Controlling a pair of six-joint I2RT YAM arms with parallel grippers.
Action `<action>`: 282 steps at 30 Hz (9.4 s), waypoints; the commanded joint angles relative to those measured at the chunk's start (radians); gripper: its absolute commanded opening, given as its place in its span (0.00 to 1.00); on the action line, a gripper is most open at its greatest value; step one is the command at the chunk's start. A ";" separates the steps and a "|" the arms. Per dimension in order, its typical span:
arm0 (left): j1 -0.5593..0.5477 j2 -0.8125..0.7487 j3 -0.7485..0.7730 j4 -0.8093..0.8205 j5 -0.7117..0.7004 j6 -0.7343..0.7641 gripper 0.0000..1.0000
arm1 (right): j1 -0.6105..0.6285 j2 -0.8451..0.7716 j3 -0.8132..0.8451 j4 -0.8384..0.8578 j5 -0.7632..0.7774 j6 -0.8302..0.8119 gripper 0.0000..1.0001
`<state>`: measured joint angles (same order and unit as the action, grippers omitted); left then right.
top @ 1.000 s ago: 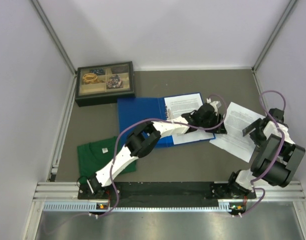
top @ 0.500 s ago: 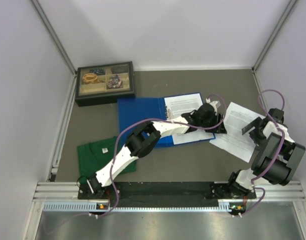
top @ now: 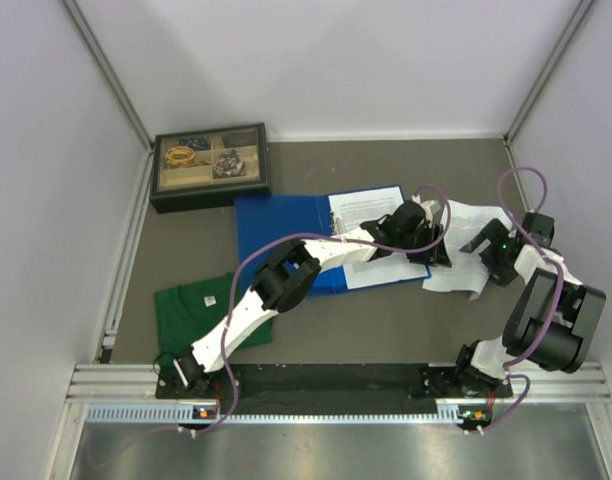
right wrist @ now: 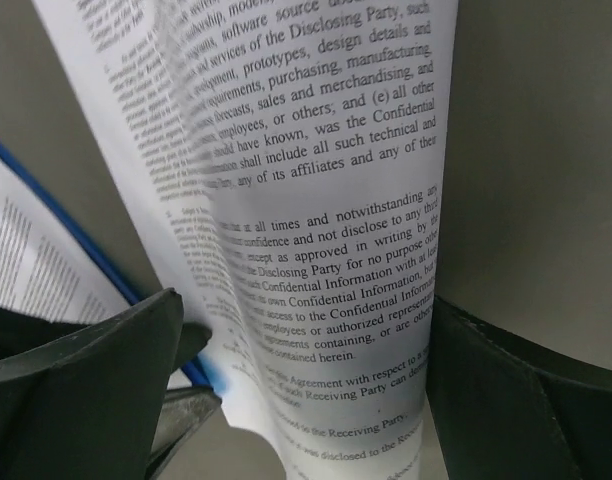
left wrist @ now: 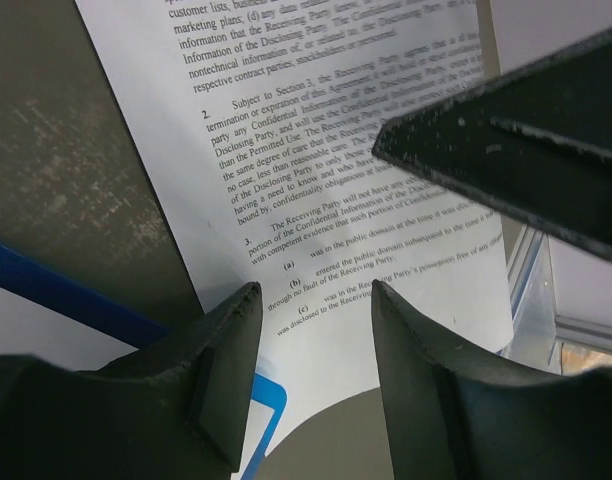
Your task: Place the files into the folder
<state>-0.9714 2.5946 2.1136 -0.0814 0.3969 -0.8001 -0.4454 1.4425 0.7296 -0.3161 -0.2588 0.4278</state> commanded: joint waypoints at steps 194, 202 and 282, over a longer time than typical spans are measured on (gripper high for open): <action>0.381 -1.212 -1.139 -0.098 0.071 0.162 0.79 | 0.631 -0.166 -0.246 0.565 0.010 0.491 0.00; 0.382 -1.203 -1.130 -0.095 0.076 0.167 0.79 | 0.669 -0.166 -0.219 0.540 0.035 0.480 0.00; 0.496 -1.007 -1.164 0.095 0.105 0.121 0.82 | 0.833 0.820 0.898 0.308 -0.517 0.075 0.49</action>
<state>-0.4801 1.5887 0.9386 -0.0319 0.4835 -0.6861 0.3771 2.2738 1.6299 -0.0746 -0.7204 0.4713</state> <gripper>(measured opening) 0.828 0.509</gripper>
